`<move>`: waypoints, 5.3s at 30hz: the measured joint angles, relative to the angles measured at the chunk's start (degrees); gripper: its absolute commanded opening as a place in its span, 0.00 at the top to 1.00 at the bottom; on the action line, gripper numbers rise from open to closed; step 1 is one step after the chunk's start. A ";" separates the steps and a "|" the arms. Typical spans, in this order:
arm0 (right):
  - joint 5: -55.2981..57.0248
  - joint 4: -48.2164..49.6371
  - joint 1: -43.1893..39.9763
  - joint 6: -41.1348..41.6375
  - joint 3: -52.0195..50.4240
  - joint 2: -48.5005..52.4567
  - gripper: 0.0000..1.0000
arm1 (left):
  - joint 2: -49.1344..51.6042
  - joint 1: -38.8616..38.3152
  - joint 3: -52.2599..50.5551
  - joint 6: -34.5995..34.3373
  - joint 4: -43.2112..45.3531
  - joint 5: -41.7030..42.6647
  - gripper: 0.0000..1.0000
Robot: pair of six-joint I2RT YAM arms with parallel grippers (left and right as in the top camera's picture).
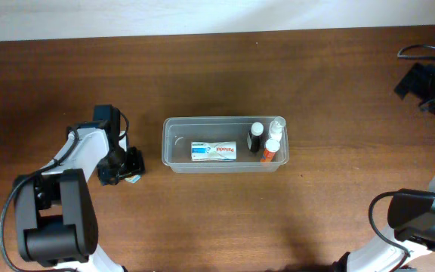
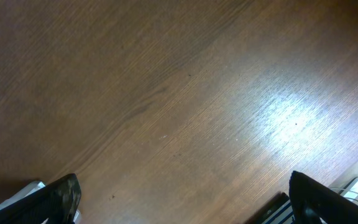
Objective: Pack container
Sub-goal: 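Lower the left gripper and grasp the small orange-lidded jar, then carry the jar right and lower it into the container's left end, then open the left gripper and lift it out of the container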
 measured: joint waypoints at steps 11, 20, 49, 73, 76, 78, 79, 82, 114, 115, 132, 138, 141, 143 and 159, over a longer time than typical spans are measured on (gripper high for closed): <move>0.00 0.00 0.00 0.00 0.00 0.00 0.02 | 1.77 0.04 2.84 1.16 -3.10 0.72 0.64; -0.02 0.00 0.00 0.02 0.00 0.00 0.02 | 3.37 -0.35 18.18 1.64 -17.49 2.32 0.64; 0.00 0.00 0.00 0.02 0.00 0.00 0.02 | 3.69 -27.32 37.20 -2.99 -26.08 -5.62 0.63; 0.00 0.00 0.00 0.02 0.00 0.00 0.02 | 3.80 -29.05 20.02 -10.73 -6.32 -11.63 0.63; -0.02 0.02 0.00 0.02 0.00 0.00 0.02 | 3.80 -29.05 20.02 -11.02 -5.92 -12.37 0.64; -0.02 0.00 0.00 0.04 0.00 0.00 0.02 | 3.80 -29.05 20.02 -11.13 -5.64 -12.63 0.63; 0.00 0.00 0.00 0.02 0.00 0.00 0.02 | 3.80 -29.05 20.02 -11.13 -5.62 -12.66 0.64; 0.00 0.00 0.00 0.00 0.00 0.00 0.02 | 3.89 -29.05 20.02 -11.13 -5.62 -12.81 0.64; 0.00 0.00 0.00 -0.02 0.00 0.00 0.02 | 8.09 -29.05 20.02 -11.56 -3.19 -8.79 0.62; 0.00 0.00 0.00 0.02 0.00 0.00 0.02 | 8.09 -29.05 20.02 -11.58 -3.10 -8.63 0.53; 0.00 0.00 0.00 -0.02 0.00 0.00 0.02 | 8.09 -29.05 20.02 -11.98 -3.02 -8.20 0.53; 0.00 0.00 0.00 0.02 0.00 0.00 0.02 | 8.09 -29.05 20.15 -11.67 -2.95 -8.20 0.44; 0.00 0.00 0.00 0.00 0.00 0.00 0.01 | 8.09 -29.05 21.59 -10.97 -4.83 -8.17 0.38; 0.00 0.02 0.00 -0.04 0.00 0.00 0.02 | 8.09 -29.05 23.67 -10.38 -6.12 -8.22 0.37; 0.00 0.02 0.00 0.00 0.00 0.00 0.02 | 0.00 -29.05 48.13 -7.74 -30.91 -9.60 0.01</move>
